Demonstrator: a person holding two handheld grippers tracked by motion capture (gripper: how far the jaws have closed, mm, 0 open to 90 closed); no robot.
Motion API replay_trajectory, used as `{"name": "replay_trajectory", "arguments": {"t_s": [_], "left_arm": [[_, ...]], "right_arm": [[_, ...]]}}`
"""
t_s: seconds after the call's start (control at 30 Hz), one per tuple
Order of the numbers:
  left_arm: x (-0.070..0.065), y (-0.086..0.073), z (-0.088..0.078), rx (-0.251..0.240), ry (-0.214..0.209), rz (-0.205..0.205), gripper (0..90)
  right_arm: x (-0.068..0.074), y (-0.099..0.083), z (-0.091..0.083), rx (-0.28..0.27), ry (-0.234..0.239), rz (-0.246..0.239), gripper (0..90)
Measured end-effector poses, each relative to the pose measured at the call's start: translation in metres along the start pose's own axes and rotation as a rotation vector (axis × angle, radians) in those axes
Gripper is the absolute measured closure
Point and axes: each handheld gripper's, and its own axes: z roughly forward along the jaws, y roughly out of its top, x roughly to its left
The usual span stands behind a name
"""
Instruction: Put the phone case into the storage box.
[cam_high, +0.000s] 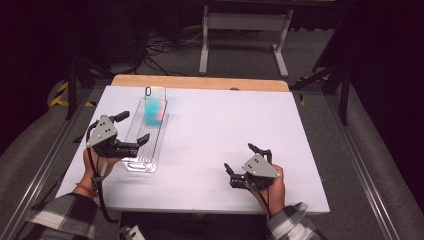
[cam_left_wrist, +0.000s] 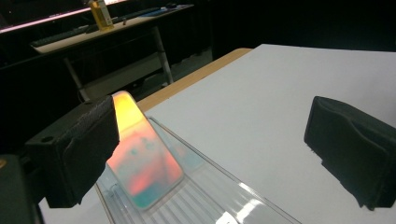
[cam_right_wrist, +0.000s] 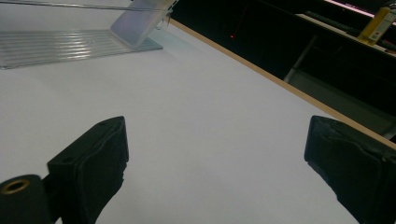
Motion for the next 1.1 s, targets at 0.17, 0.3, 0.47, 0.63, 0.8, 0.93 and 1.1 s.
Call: {"name": "replay_trajectory", "arguments": {"t_s": [0.17,0.3,0.47,0.63,0.8,0.93,1.1], "left_arm": [[-0.003,0.002,-0.003,-0.007,-0.003,0.005,3.7],[-0.007,0.003,-0.005,-0.012,-0.007,0.011,3.7],[-0.011,0.004,-0.007,-0.017,-0.013,0.017,3.7],[-0.014,0.005,-0.008,-0.019,-0.022,0.018,3.7],[-0.017,0.006,-0.010,-0.030,-0.024,0.020,3.6],[-0.019,0.006,-0.011,-0.027,-0.028,0.022,3.6],[-0.022,0.008,-0.012,-0.034,-0.036,0.021,3.6]], "right_arm": [[0.002,0.001,0.000,0.003,0.008,-0.009,7.1],[0.003,0.001,0.000,0.001,0.015,-0.014,7.1],[0.004,0.002,0.000,0.001,0.020,-0.019,7.4],[0.006,0.002,0.000,0.000,0.024,-0.023,7.6],[0.007,0.003,0.000,0.000,0.030,-0.028,7.8],[0.007,0.003,0.000,0.001,0.033,-0.029,8.1],[0.008,0.003,0.000,0.001,0.036,-0.035,8.4]]}}
